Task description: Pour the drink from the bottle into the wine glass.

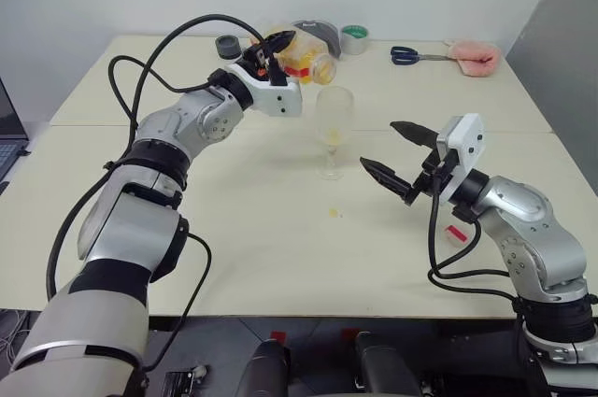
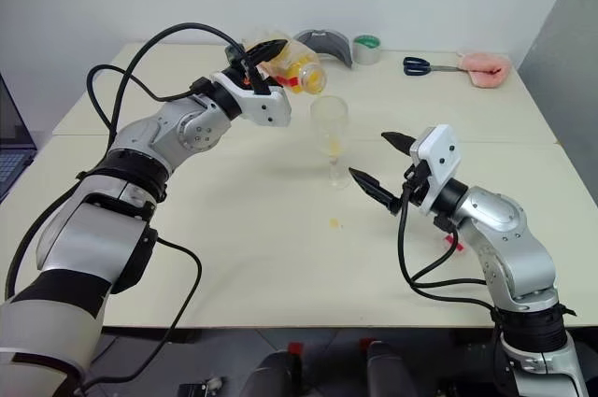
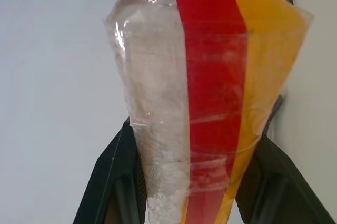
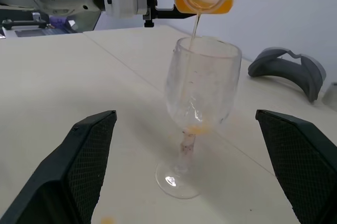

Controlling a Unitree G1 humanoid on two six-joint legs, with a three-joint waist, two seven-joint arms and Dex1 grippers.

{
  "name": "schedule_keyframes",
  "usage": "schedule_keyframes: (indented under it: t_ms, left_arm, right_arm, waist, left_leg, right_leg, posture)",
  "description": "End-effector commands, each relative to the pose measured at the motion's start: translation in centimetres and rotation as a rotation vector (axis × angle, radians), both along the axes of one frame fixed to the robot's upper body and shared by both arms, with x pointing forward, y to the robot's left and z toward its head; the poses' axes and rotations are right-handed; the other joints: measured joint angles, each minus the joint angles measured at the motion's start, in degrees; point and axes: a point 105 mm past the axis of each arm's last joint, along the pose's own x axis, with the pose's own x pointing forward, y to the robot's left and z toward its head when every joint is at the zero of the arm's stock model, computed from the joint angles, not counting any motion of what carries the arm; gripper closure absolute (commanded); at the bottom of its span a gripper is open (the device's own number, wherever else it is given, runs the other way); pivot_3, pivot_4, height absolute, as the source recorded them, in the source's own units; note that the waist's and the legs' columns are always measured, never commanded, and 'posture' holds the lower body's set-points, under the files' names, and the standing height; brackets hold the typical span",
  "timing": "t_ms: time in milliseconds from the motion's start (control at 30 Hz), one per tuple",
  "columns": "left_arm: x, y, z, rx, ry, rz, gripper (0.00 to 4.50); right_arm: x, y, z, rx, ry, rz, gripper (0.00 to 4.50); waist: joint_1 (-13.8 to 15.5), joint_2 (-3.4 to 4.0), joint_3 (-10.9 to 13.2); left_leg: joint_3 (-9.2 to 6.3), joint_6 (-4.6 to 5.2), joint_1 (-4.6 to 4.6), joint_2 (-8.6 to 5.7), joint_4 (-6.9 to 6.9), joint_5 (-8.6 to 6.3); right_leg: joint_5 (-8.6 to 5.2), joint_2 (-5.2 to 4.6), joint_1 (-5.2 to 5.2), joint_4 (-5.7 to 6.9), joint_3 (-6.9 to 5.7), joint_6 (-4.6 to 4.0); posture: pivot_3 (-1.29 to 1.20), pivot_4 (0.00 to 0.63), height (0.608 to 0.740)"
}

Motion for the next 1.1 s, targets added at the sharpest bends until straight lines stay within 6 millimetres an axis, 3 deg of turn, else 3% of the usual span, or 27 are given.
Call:
schedule_keyframes:
  t_ms: [33, 1100]
  left_arm:
    - [-0.4, 0.1, 2.8, -0.016, -0.085, -0.003, 2.79]
    - [0.1, 0.3, 3.0, 0.040, -0.140, 0.037, 2.79]
  right_arm:
    - [-0.2, -0.5, 1.4, 0.009, -0.065, -0.018, 0.00]
    - [-1.4, 1.2, 0.8, 0.050, -0.040, 0.020, 0.00]
  waist:
    - [0.0, 0.00, 0.0]
    - [0.0, 0.00, 0.0]
  left_leg:
    - [0.00, 0.00, 0.00, 0.00, 0.00, 0.00]
    - [0.02, -0.03, 0.01, -0.02, 0.05, 0.02]
  right_leg:
    - [0.00, 0.00, 0.00, 0.01, 0.00, 0.00]
    - [0.00, -0.02, -0.02, 0.10, 0.02, 0.00]
  posture:
    - [0.00, 0.150, 0.740]
    - [0.00, 0.150, 0.740]
